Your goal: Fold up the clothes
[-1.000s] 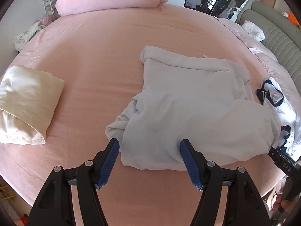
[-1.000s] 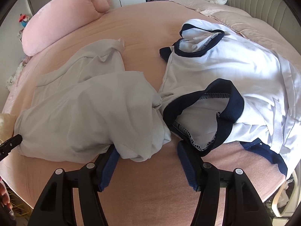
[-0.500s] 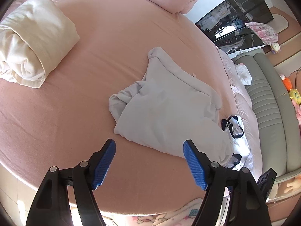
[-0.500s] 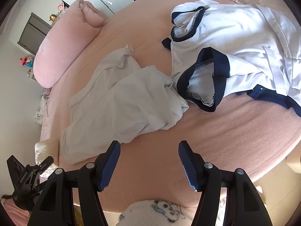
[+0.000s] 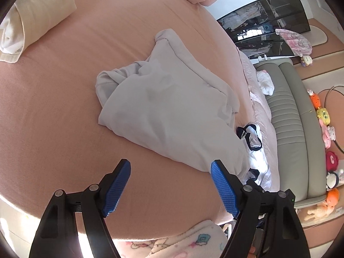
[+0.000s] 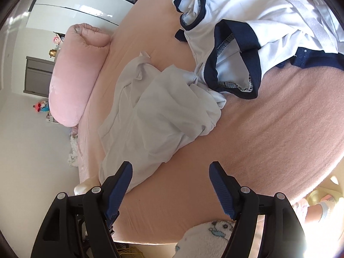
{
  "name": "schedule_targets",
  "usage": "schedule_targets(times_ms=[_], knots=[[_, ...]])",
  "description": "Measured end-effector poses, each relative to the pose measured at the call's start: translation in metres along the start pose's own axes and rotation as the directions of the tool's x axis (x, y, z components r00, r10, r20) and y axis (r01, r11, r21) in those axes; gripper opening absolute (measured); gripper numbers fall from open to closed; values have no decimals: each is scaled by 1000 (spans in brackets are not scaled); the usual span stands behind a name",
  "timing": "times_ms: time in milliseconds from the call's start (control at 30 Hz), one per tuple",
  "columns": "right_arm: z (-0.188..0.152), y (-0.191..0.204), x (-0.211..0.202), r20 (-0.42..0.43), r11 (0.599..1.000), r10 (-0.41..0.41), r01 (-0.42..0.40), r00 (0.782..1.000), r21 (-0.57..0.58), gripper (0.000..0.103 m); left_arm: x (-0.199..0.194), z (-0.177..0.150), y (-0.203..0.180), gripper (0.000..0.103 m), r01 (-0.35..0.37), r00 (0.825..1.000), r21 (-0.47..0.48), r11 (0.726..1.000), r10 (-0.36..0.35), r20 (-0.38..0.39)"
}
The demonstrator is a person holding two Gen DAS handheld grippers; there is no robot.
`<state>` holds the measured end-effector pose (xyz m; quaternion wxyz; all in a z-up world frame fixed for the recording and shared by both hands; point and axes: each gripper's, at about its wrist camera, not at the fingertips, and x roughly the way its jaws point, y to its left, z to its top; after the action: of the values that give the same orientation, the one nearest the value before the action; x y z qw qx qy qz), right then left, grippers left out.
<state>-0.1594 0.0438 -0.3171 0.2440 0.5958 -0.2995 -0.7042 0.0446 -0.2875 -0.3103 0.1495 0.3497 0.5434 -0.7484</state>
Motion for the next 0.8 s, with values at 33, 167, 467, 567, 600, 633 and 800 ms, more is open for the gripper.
schedule_targets(times_ms=[33, 167, 467, 567, 600, 633, 800], knots=[[1, -4, 2, -3, 1000, 14, -14, 1000, 25, 74, 2, 0, 2, 76, 19, 1000, -16, 1000, -19, -3], [8, -19, 15, 18, 990, 75, -77, 997, 122, 74, 12, 1, 12, 79, 95, 995, -88, 992, -96, -9], [25, -32, 33, 103, 937, 210, -230, 972, 261, 82, 19, 8, 30, 90, 221, 975, -221, 950, -209, 77], [31, -25, 43, 116, 936, 224, -247, 968, 252, 83, 22, 13, 29, 98, 247, 968, -244, 938, -229, 101], [34, -23, 44, 117, 937, 224, -247, 968, 249, 83, 23, 15, 29, 102, 252, 967, -248, 935, -231, 109], [36, -22, 46, 126, 937, 227, -251, 966, 244, 83, 25, 17, 29, 103, 257, 965, -252, 933, -234, 117], [36, -21, 49, 167, 932, 246, -281, 955, 231, 83, 30, 23, 28, 103, 250, 965, -282, 926, -214, 153]])
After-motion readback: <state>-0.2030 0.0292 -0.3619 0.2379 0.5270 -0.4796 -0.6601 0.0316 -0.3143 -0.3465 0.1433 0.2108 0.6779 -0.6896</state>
